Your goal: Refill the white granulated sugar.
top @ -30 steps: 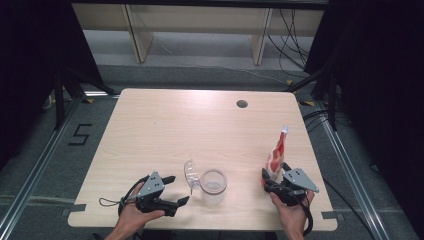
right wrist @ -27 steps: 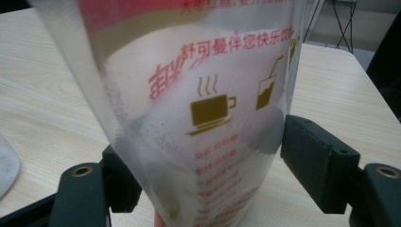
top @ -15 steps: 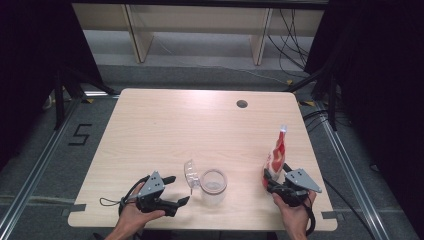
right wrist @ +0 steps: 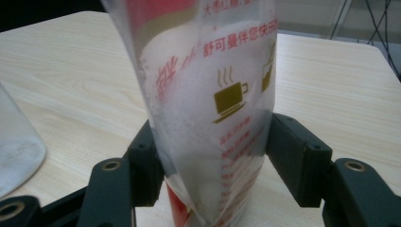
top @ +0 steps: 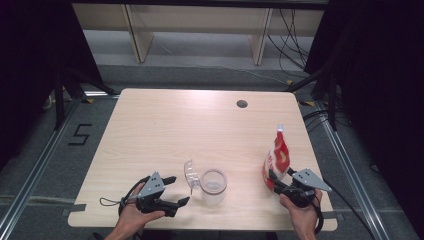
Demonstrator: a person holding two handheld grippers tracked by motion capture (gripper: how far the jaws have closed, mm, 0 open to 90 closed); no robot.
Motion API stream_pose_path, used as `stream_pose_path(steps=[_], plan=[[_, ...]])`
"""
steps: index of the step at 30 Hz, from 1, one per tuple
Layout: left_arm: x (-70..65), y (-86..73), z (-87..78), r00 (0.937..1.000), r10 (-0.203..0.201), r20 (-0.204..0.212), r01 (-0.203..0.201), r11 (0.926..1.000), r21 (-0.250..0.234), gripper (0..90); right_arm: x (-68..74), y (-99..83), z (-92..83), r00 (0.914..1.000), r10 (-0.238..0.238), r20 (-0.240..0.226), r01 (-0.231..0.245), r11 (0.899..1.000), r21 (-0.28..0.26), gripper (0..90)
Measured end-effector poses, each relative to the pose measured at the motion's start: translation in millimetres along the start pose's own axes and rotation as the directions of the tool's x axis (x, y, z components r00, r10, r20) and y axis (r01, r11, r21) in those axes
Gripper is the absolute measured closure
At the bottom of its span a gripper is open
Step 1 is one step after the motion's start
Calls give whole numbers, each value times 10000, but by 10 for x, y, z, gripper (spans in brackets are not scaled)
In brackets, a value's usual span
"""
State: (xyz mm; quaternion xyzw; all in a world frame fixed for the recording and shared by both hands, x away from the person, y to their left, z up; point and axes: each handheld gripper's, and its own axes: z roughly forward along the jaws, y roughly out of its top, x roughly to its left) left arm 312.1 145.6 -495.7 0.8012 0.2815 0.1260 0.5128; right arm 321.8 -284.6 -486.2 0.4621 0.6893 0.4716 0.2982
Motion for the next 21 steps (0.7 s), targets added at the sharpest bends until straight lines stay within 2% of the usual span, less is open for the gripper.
stream_pose_path(steps=[1,3,4,5,6,7,8,10,12,14,17,19,20,21], plan=[[-8,-3,2,9999,-152,-8,152,9999,-11,179,-24,1,4,9997,-213,-84,212,9997,-95,420],[-8,-3,0,9999,-129,-16,129,9999,-10,180,-30,3,-10,9998,-52,-186,54,10000,76,424],[-12,-5,3,9998,-184,1,184,9998,-15,180,-52,2,-1,9992,-195,-338,194,9998,-24,424],[-11,-5,4,9999,-140,9,140,9999,-12,182,-45,5,-19,9993,29,-367,-23,9999,142,425],[-11,-5,5,9999,-100,18,100,10000,-5,182,-88,7,-1,9985,-278,-477,279,9996,-3,425],[-13,-7,9,9999,-119,34,119,9999,-39,182,-81,11,-24,9984,-20,-571,31,9998,200,427],[-9,-4,8,10000,-28,41,28,10000,-31,182,-105,12,-22,9973,-87,-725,102,9997,199,427],[-7,-3,8,10000,43,21,-43,10000,-39,182,-174,11,-8,9931,-526,-1048,525,9986,-37,428],[-8,-3,10,10000,50,17,-50,10000,-48,182,-186,3,-15,9921,-339,-1211,349,9994,62,429],[-10,-2,11,10000,55,12,-54,10000,-46,183,-239,7,17,9852,-579,-1616,559,9983,-168,431],[-10,0,8,10000,87,17,-87,10000,-36,183,-258,6,12,9844,-551,-1670,538,9985,-118,433],[-8,0,10,10000,84,21,-84,10000,-51,183,-287,-3,32,9809,-648,-1836,598,9977,-326,435],[-8,1,6,10000,92,19,-92,10000,-31,183,-266,-5,30,9802,-314,-1956,277,9994,-217,436],[-11,3,1,9999,98,-39,-98,10000,-2,183,-267,-1,21,9808,-333,-1924,321,9994,-94,437]])
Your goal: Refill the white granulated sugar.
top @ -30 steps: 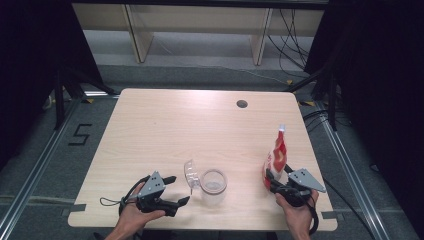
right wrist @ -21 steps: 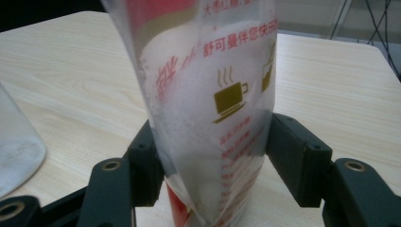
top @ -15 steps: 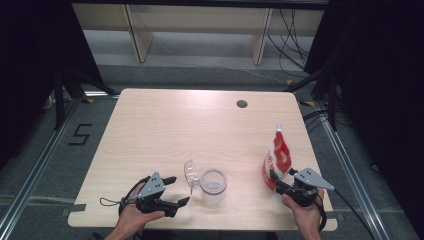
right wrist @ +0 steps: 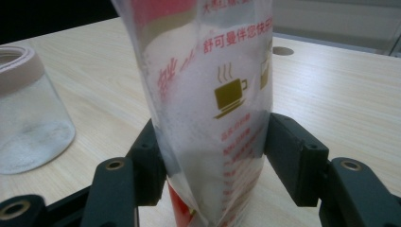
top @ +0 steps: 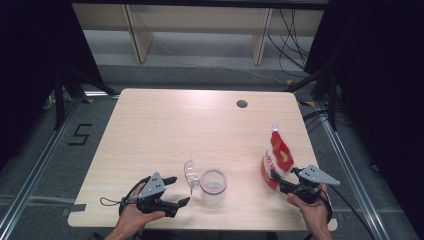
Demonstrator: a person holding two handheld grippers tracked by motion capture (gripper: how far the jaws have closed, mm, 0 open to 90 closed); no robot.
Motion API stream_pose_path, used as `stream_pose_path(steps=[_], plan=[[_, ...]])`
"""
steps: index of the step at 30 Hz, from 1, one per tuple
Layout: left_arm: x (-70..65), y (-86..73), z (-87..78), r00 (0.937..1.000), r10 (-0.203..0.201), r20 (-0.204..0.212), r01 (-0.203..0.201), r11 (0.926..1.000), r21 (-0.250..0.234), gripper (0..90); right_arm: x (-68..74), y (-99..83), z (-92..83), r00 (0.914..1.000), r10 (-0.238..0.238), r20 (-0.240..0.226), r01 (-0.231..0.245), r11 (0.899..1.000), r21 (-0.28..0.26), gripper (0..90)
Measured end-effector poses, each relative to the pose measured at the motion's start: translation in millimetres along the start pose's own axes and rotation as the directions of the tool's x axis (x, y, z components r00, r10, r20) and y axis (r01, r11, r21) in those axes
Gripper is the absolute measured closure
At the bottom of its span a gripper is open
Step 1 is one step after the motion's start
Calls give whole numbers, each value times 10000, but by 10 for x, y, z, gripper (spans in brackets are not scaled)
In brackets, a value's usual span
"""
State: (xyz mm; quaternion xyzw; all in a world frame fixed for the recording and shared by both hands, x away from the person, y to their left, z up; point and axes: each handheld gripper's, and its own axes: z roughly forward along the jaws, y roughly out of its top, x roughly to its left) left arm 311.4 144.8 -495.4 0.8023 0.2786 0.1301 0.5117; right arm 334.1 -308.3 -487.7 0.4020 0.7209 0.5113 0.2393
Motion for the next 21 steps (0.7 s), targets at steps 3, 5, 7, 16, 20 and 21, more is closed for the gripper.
stream_pose_path(steps=[3,5,7,16,20,21], plan=[[6,3,-2,10000,87,34,-87,10000,5,183,-4,4,27,9996,-204,-208,202,9998,-80,439],[3,1,1,10000,27,60,-27,10000,-32,184,-21,8,38,9983,-554,-207,550,9983,-168,441],[7,2,-2,9999,106,30,-106,9999,30,184,-12,9,50,9987,-412,-298,407,9990,-194,442],[1,3,-6,10000,71,37,-71,10000,-47,185,-22,12,40,9982,-561,-234,558,9984,-128,453],[3,1,-7,9999,101,91,-100,9999,-84,185,-6,9,12,9992,-401,-82,400,9991,-138,463],[1,1,-7,10000,66,72,-65,9999,-98,185,-20,12,12,9985,-543,-101,540,9983,-224,466]])
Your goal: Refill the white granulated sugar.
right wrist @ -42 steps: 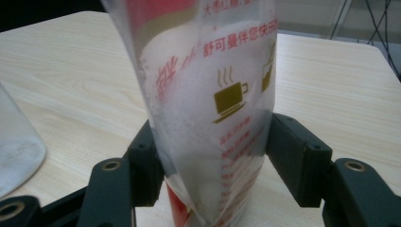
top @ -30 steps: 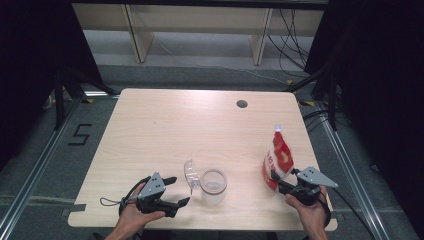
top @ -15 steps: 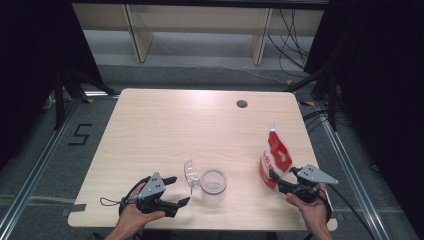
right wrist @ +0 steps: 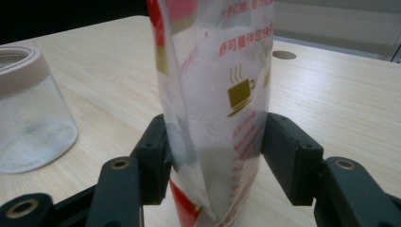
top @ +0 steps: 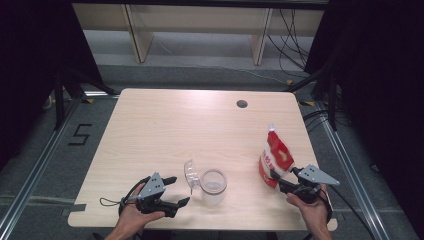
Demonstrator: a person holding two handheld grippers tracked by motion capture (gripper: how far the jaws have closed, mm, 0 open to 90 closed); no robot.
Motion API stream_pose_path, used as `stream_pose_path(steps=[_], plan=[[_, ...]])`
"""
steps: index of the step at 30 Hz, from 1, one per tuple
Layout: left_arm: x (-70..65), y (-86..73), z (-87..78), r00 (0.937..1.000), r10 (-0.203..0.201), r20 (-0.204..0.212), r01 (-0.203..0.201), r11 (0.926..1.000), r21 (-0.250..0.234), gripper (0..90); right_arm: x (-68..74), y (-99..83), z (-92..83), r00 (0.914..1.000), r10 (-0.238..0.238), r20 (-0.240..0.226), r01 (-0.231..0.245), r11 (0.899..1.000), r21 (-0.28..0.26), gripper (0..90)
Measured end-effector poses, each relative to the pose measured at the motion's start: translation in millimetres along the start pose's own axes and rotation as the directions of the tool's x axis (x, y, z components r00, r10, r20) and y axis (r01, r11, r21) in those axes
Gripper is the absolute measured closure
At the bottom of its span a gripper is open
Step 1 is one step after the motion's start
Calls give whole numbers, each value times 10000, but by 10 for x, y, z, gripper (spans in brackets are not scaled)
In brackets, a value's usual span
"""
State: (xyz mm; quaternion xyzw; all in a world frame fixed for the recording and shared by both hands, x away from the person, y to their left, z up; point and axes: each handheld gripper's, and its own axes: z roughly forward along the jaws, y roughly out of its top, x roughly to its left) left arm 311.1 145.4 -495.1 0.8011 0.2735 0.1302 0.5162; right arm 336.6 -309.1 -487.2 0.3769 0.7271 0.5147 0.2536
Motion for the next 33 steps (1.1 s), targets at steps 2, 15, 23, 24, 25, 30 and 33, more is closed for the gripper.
stream_pose_path(steps=[2,15,23,24,25,30,33], plan=[[-5,-1,-4,9999,-95,-51,95,10000,-4,185,26,7,-29,9998,83,165,-84,10000,49,474],[1,0,0,10000,44,-3,-44,10000,17,186,29,26,-82,9995,-98,298,95,9999,127,507],[-1,0,-1,10000,9,-22,-9,10000,19,188,-23,21,-113,9995,-169,259,167,9998,74,526],[1,0,-1,10000,47,4,-47,10000,28,189,-29,26,-112,9996,-191,211,189,9998,80,529],[-2,-1,-1,10000,15,-21,-15,10000,42,189,-34,26,-122,9992,-187,366,183,9998,122,532],[-2,-1,3,10000,16,-8,-16,10000,72,189,-41,19,-116,9974,-443,562,449,9989,-99,520],[-13,-3,2,9999,-88,-61,89,9999,118,189,-9,19,-96,9988,-108,471,111,9999,-76,465]])
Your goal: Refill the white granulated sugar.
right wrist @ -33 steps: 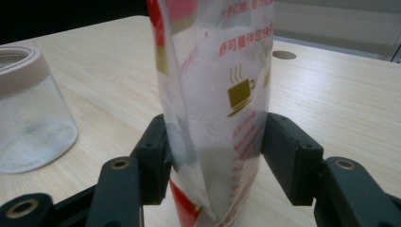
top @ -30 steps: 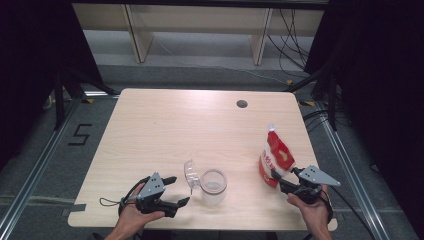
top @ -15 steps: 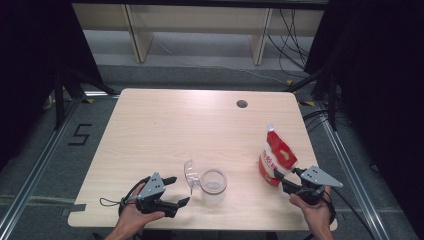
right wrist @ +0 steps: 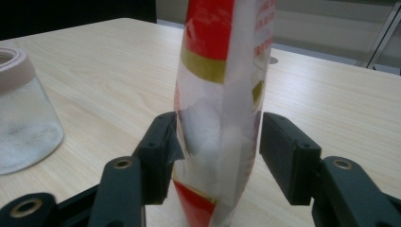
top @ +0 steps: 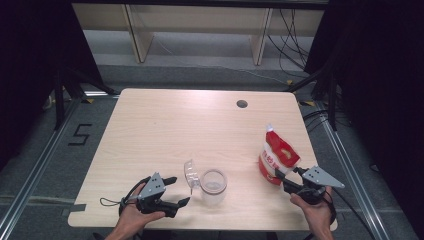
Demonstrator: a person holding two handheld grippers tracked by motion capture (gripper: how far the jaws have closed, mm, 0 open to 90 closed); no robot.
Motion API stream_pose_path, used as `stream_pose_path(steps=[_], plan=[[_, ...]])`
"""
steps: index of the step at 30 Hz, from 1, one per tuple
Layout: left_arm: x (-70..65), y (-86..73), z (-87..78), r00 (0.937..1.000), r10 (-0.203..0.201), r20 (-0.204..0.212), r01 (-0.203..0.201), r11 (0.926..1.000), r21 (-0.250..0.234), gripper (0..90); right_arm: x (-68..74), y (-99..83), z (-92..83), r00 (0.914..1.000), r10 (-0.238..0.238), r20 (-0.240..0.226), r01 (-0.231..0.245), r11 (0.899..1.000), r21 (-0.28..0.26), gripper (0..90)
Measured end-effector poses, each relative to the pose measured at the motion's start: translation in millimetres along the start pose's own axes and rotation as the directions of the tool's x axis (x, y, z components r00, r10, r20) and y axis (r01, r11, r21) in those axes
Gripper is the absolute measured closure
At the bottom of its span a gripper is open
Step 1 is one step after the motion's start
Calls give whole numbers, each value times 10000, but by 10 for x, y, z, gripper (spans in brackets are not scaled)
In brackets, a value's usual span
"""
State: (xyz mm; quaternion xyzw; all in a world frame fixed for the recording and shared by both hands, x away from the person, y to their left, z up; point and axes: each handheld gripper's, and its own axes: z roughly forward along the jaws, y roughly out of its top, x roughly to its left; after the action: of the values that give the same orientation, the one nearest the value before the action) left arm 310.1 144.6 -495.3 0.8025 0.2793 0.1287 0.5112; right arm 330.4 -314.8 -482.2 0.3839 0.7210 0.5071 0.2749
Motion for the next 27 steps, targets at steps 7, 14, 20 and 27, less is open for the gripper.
stream_pose_path(steps=[7,14,20,27], plan=[[6,3,-1,9999,132,39,-132,9999,29,189,80,-13,98,9995,41,300,-43,10000,76,350],[3,4,6,9999,152,44,-152,9999,23,189,45,-30,161,9993,104,363,-91,9994,-343,287],[8,1,8,9998,174,90,-175,9998,61,189,59,-38,215,9985,65,552,-52,9997,-227,261],[6,2,9,9998,159,110,-159,9999,-1,189,26,-48,331,9979,-352,551,378,9982,-474,271]])
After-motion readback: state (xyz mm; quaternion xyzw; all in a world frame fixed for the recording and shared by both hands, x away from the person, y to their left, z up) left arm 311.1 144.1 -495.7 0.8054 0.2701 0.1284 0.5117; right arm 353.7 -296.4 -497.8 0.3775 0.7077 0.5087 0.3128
